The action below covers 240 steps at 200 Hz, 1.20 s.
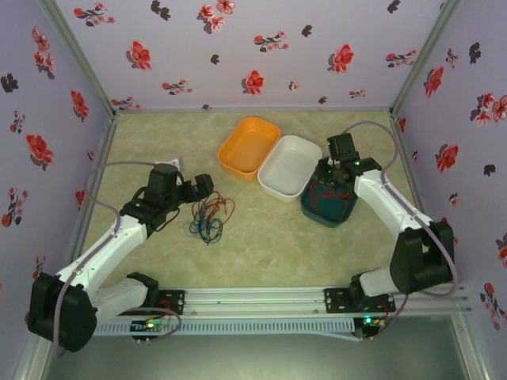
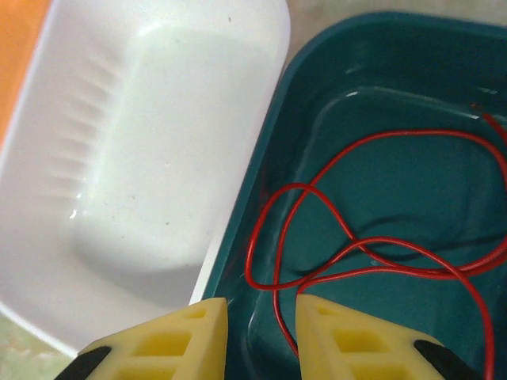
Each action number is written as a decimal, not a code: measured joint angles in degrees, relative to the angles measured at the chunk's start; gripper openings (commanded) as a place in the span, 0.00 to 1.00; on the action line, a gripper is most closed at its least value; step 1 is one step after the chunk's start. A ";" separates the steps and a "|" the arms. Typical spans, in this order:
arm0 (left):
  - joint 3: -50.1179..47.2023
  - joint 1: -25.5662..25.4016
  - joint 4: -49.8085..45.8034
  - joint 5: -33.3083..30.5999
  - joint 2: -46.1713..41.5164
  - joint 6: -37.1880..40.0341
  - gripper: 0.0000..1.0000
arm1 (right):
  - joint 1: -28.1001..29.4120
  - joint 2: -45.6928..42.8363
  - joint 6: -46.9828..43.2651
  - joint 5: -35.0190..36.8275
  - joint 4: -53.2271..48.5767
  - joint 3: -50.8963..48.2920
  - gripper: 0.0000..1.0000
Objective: Untangle the cables
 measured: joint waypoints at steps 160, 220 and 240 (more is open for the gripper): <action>-1.38 2.89 -2.10 -0.39 1.44 -4.17 1.00 | 25.57 5.33 -5.07 2.64 -1.40 13.11 0.33; -4.17 3.50 -2.40 -0.35 2.45 -6.08 1.00 | 33.46 18.84 -7.56 -2.58 -0.13 19.67 0.34; -6.14 3.98 -2.40 -0.11 2.45 -6.99 1.00 | 34.29 22.08 -8.50 -4.46 -0.09 20.35 0.34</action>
